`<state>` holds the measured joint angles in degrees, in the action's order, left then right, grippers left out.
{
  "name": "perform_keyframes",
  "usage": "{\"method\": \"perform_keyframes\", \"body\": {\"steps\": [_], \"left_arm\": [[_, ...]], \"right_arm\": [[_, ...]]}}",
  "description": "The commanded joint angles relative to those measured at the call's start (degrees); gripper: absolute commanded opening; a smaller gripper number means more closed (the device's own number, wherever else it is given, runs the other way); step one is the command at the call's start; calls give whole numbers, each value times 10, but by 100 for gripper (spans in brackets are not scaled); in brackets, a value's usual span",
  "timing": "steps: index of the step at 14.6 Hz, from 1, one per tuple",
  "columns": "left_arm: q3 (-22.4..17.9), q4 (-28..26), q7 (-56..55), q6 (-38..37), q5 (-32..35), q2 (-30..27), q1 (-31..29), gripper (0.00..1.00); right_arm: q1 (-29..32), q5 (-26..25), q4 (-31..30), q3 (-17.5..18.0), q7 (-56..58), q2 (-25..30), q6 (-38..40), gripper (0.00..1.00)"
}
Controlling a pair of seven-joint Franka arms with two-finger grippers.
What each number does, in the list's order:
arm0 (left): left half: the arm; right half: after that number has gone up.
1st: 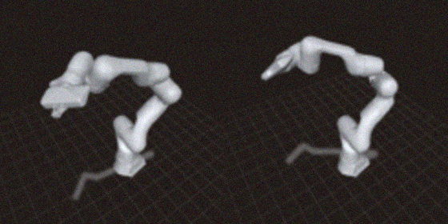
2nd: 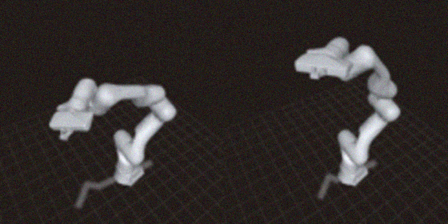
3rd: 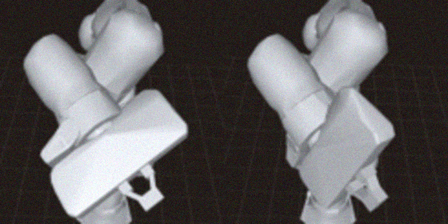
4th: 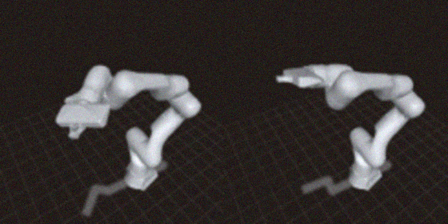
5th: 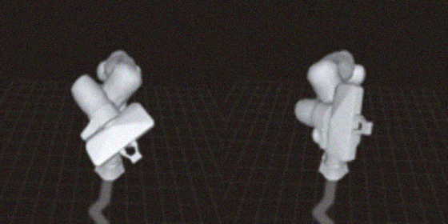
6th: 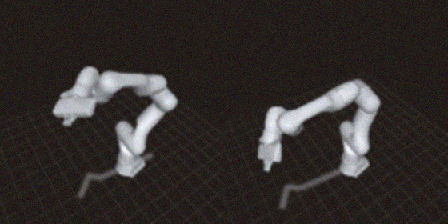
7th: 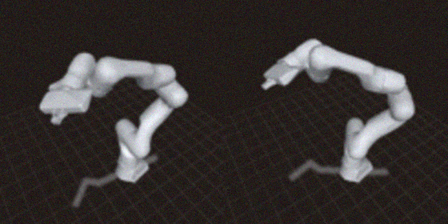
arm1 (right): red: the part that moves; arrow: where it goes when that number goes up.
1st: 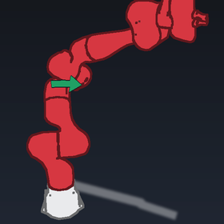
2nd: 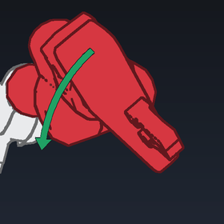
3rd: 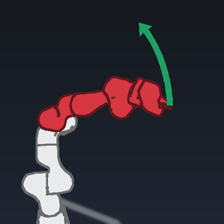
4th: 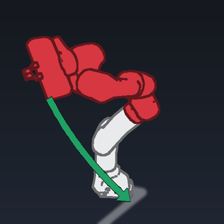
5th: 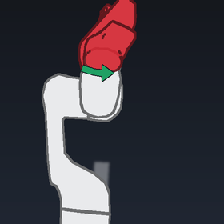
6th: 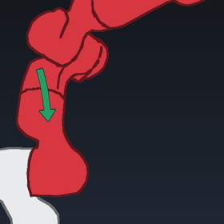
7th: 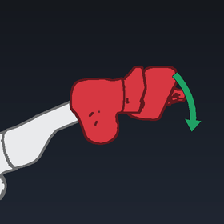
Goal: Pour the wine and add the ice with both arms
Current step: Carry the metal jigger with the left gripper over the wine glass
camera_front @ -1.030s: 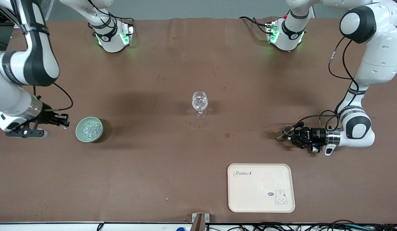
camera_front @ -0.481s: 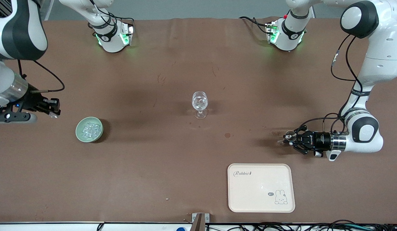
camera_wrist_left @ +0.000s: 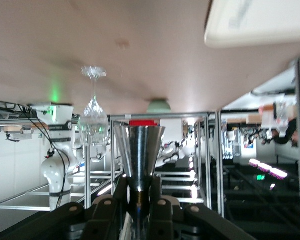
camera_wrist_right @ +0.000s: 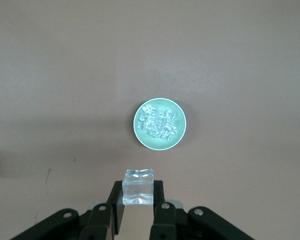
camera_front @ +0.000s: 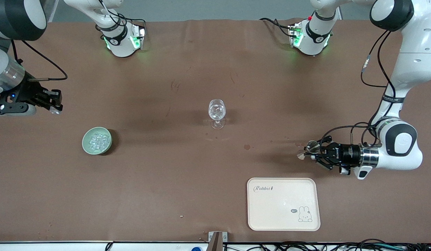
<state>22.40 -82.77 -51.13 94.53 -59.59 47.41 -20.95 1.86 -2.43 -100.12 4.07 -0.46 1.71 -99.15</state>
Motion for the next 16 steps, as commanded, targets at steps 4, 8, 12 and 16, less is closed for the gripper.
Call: {"method": "perform_keyframes", "body": {"steps": [4,8,12,16], "left_arm": [[60,-76,-30,39,-9,-89,2,1],[96,-187,-20,112,-9,-162,9,0],[141,-269,27,169,-11,-205,7,0],[180,-320,20,238,-12,-230,7,0]], "right_arm": [[-5,7,-10,1,-7,26,11,3],[-5,7,-10,0,-6,28,21,3],[-5,7,-12,-1,-5,28,24,3],[-10,7,-11,1,-6,28,22,3]]}}
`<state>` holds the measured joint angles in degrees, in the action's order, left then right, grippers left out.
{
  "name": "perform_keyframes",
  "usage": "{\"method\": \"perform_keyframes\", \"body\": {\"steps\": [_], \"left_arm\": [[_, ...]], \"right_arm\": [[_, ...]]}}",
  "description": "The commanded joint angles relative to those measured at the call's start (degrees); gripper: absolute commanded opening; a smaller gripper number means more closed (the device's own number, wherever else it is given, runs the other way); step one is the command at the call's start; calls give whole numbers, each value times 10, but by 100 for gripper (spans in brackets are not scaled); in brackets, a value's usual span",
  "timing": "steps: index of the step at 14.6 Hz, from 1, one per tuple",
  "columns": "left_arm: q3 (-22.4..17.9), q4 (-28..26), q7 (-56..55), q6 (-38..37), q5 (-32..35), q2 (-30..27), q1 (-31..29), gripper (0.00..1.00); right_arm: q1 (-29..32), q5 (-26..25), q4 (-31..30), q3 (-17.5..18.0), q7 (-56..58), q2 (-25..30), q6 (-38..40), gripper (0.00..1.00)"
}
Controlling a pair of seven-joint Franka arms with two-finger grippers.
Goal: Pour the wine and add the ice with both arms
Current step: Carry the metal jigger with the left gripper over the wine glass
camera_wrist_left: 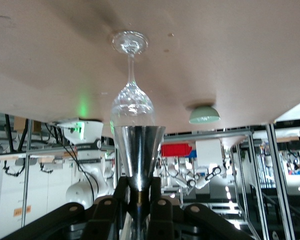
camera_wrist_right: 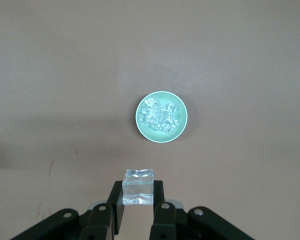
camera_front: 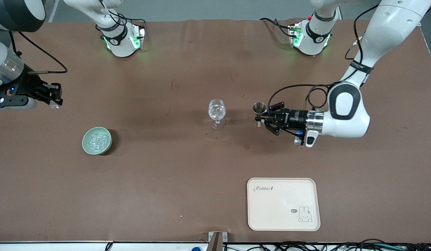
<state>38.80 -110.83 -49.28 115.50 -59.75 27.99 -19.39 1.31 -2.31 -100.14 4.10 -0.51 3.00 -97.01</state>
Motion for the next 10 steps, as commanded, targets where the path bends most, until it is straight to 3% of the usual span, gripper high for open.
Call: {"method": "perform_keyframes", "body": {"steps": [1,5,10], "left_arm": [[17,-47,-1,33,-12,-39,-8,0],[21,-46,-56,39,-12,-38,-5,0],[56,-48,-122,106,-11,-39,20,0]], "right_arm": [[-5,6,-11,0,-5,15,1,4],[-6,6,-13,-1,-5,15,1,4],[-10,6,-14,-1,-5,14,-3,4]]}}
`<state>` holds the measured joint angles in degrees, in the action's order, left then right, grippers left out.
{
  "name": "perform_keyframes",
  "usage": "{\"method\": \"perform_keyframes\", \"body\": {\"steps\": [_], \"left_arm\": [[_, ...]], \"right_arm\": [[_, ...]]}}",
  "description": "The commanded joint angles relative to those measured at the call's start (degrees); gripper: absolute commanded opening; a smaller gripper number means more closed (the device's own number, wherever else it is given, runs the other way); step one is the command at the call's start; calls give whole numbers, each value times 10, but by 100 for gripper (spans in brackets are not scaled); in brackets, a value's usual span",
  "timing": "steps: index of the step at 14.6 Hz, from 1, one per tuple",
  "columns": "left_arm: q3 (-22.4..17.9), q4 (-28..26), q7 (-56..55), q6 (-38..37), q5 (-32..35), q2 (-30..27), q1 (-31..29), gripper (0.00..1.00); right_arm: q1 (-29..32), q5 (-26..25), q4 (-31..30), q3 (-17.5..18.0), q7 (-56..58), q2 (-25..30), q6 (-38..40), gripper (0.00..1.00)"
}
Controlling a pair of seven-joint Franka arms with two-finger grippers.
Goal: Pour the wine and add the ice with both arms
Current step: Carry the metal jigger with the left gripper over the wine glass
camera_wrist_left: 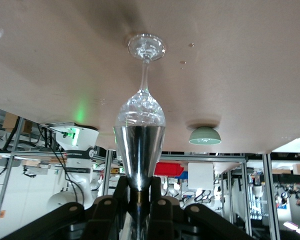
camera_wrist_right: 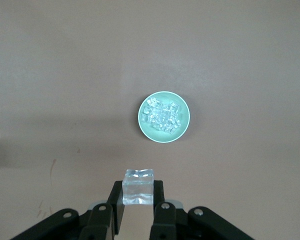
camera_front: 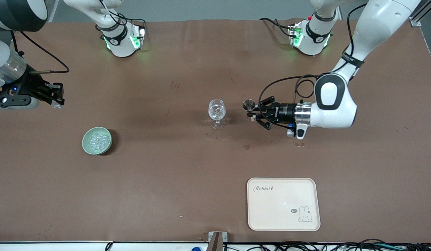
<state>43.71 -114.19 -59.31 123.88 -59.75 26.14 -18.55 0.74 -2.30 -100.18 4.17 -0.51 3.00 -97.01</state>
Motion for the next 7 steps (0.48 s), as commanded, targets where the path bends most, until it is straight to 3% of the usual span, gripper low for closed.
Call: {"method": "perform_keyframes", "body": {"steps": [1,7], "left_arm": [[7,-16,-21,24,-11,-21,12,0],[8,-26,-89,58,-5,-55,40,0]], "right_arm": [[-4,5,-13,-1,-5,14,-2,4],[-8,5,-12,0,-5,15,2,4]]}}
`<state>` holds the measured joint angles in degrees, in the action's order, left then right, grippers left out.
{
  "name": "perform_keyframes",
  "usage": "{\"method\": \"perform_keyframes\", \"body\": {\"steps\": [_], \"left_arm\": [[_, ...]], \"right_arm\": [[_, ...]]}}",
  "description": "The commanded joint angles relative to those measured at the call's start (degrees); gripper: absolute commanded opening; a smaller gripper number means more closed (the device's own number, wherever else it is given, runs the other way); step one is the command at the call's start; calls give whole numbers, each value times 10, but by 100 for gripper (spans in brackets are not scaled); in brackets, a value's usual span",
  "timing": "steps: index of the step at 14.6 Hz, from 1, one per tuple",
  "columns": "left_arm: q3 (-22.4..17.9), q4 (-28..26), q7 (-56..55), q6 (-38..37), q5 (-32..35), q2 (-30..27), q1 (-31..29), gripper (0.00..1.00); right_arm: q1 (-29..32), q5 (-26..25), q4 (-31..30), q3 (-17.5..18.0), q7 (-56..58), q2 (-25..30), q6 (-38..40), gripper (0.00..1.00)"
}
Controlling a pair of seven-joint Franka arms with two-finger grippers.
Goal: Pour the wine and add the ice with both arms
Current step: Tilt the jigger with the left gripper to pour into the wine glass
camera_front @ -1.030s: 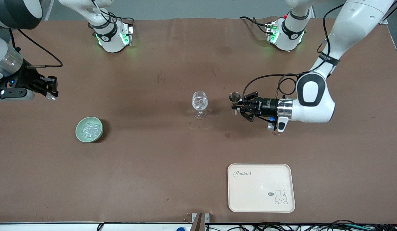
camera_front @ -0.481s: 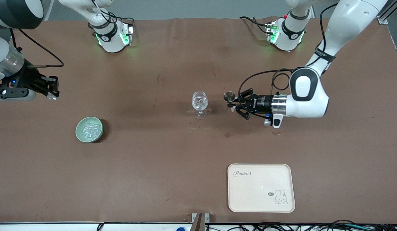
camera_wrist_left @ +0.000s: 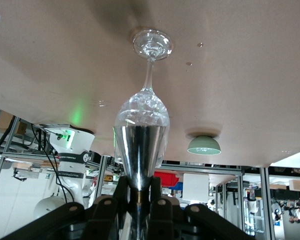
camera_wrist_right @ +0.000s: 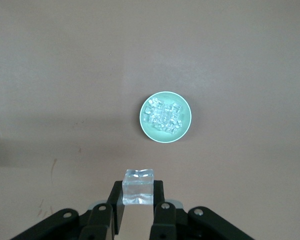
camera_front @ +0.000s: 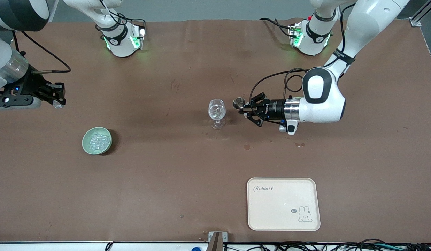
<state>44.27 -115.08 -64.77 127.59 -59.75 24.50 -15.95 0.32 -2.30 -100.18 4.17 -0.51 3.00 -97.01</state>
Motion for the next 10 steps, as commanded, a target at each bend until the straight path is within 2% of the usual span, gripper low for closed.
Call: {"method": "perform_keyframes", "body": {"steps": [1,6,10], "left_arm": [[2,-18,-40,27,-5,-43,17,0],[0,-19,-86,74,11,-41,46,0],[0,-19,-141,119,58,-39,67,0]], "right_arm": [[-4,5,-12,0,-5,15,2,5],[-3,5,-13,-2,-5,22,5,5],[-3,5,-12,-1,-2,22,13,5]]}}
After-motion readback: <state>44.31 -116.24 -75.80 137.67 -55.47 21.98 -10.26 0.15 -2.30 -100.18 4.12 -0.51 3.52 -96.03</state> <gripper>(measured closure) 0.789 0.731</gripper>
